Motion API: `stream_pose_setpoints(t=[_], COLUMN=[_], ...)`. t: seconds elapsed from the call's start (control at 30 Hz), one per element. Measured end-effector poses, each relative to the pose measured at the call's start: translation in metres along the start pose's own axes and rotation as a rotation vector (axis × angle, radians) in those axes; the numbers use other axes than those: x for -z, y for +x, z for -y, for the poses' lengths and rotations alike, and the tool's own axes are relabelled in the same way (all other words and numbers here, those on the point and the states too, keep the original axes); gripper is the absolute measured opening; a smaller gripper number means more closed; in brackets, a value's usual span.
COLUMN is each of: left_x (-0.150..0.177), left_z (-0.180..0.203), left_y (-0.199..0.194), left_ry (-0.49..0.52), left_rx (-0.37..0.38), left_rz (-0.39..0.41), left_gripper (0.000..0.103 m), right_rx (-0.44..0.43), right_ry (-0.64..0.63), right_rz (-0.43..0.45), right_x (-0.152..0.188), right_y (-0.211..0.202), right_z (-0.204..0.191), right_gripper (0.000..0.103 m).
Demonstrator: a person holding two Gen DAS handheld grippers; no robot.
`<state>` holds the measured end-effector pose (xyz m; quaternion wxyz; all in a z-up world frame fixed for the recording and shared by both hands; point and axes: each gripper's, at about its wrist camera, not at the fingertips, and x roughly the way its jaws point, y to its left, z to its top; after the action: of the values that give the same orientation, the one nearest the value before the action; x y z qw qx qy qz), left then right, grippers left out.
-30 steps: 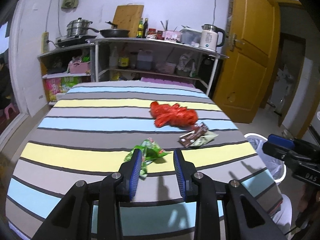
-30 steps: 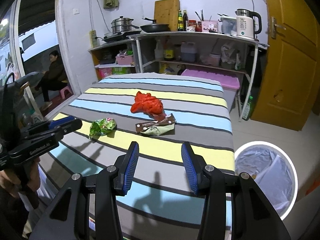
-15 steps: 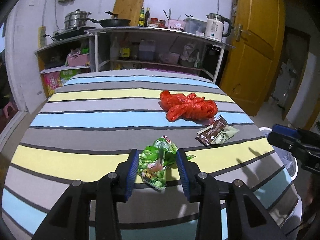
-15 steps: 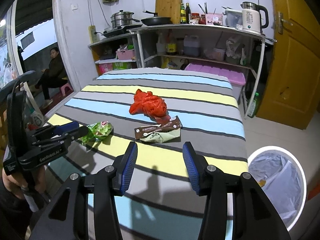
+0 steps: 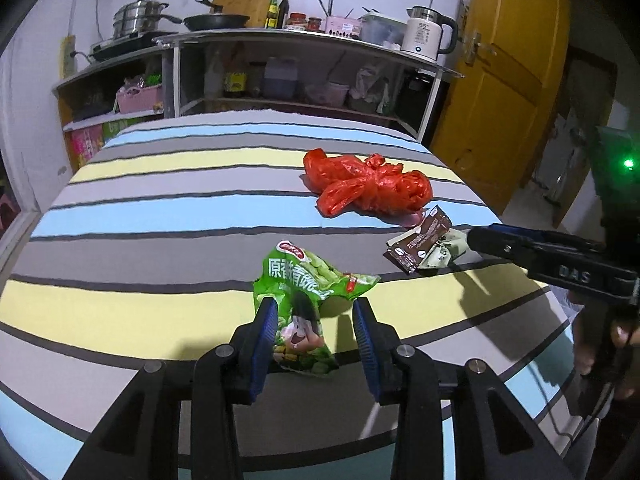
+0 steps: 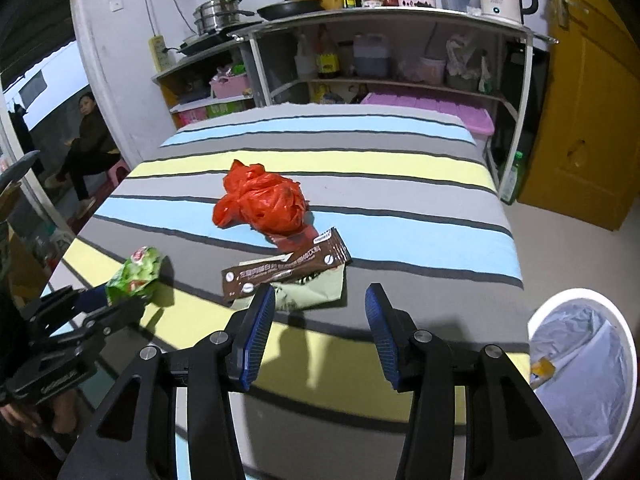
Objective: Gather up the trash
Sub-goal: 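Grasp the green snack bag with the left tool while the right tool grasps the brown wrapper, then lift the green snack bag with the left tool while the right tool lifts the brown wrapper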
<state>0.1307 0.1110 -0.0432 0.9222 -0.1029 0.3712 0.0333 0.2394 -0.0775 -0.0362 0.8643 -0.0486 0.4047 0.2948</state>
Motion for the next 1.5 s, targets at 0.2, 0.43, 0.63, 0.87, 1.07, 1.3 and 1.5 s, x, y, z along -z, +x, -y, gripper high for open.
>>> stream_pose_setpoints(t=[0.2, 0.43, 0.63, 0.87, 1.07, 1.3, 1.5], left_x=[0.001, 0.002, 0.002, 0.002, 0.006, 0.007, 0.004], left_z=[-0.007, -0.01, -0.01, -0.008, -0.001, -0.006, -0.021], left_y=[0.002, 0.002, 0.002, 0.003, 0.0, -0.007, -0.016], left_ry=[-0.041, -0.055, -0.055, -0.041, -0.016, -0.022, -0.052], left_rx=[0.013, 0.028, 0.033, 0.019, -0.003, -0.024, -0.039], left_rz=[-0.008, -0.011, -0.015, -0.015, -0.004, 0.018, 0.032], left_gripper=[0.034, 0.033, 0.033, 0.028, 0.022, 0.014, 0.012], right_rx=[-0.007, 0.002, -0.013, -0.001, -0.092, -0.096, -0.077], right_ry=[-0.004, -0.016, -0.036, -0.056, -0.079, -0.084, -0.014], right_rz=[-0.003, -0.058, -0.066, -0.043, -0.036, -0.045, -0.097], right_x=[-0.019, -0.032, -0.03, -0.021, -0.013, -0.016, -0.021], right_y=[0.016, 0.042, 0.045, 0.031, 0.015, 0.025, 0.046], right_z=[0.001, 0.007, 0.004, 0.0, -0.012, -0.024, -0.02], right_gripper=[0.048, 0.048, 0.023, 0.0, 0.0, 0.03, 0.03])
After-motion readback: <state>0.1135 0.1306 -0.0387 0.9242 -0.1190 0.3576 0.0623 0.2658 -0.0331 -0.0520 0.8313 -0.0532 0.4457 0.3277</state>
